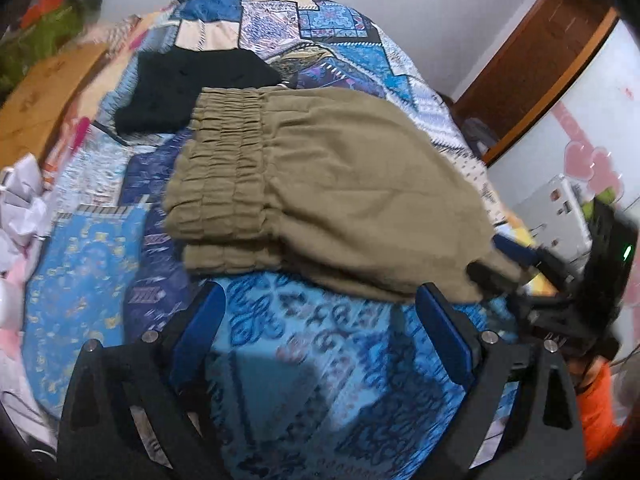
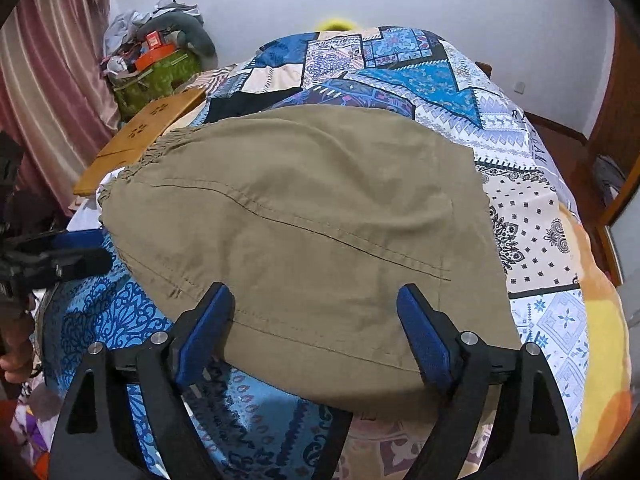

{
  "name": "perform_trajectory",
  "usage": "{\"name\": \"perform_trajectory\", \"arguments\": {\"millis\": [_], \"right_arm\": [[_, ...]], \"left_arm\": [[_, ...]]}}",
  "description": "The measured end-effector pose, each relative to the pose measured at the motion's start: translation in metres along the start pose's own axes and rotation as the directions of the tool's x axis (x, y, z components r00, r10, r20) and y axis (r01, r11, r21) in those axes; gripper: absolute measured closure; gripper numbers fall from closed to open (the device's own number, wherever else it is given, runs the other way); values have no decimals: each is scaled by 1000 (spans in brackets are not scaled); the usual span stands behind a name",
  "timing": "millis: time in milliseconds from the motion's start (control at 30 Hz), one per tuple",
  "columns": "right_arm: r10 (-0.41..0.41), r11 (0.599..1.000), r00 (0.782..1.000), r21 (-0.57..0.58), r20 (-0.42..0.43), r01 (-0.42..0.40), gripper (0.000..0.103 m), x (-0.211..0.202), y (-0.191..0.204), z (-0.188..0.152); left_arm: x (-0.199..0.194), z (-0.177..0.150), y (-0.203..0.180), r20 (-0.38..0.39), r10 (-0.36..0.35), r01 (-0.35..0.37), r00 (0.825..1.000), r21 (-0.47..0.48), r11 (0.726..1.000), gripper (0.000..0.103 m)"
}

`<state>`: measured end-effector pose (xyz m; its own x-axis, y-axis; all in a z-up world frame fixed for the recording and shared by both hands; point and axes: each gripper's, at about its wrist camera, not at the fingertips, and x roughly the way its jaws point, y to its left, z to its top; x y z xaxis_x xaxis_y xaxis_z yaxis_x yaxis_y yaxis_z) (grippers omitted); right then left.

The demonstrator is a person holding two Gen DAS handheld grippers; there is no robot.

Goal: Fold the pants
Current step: 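Grasp the khaki pants waistband with the left gripper and lift it up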

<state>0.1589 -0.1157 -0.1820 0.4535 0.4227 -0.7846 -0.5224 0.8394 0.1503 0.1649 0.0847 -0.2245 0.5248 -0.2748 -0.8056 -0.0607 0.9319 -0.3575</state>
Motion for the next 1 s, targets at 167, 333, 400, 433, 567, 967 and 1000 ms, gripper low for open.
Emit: {"name": "perform_trajectory", "arguments": {"millis": [167, 333, 400, 433, 567, 967, 1000], "right_arm": [[23, 1000, 1000, 7, 7, -23, 17, 1, -1, -1], [27, 1000, 1000, 8, 14, -28, 16, 0, 1, -3], [31, 999, 999, 7, 14, -31, 16, -1, 1, -3], [31, 999, 999, 6, 16, -31, 16, -1, 1, -3], [40, 999, 999, 0, 20, -40, 16, -2, 0, -3], [10, 976, 999, 215, 51, -21, 25, -38, -52, -13], [-6, 978, 999, 208, 33, 0, 25, -35, -53, -18]], "left_arm": [[13, 20, 10, -2, -104, 103, 995, -113, 988, 0], [19, 38, 11, 27, -46, 50, 999, -152, 987, 33], [22, 44, 11, 29, 33, -28, 999, -159, 987, 60], [22, 46, 12, 34, 50, -44, 998, -164, 985, 63], [16, 45, 8, 74, 108, -96, 991, -147, 984, 69], [-53, 46, -14, 298, 417, -437, 858, -1, 899, 71], [-61, 45, -17, 329, 440, -466, 836, 0, 885, 71]]}}
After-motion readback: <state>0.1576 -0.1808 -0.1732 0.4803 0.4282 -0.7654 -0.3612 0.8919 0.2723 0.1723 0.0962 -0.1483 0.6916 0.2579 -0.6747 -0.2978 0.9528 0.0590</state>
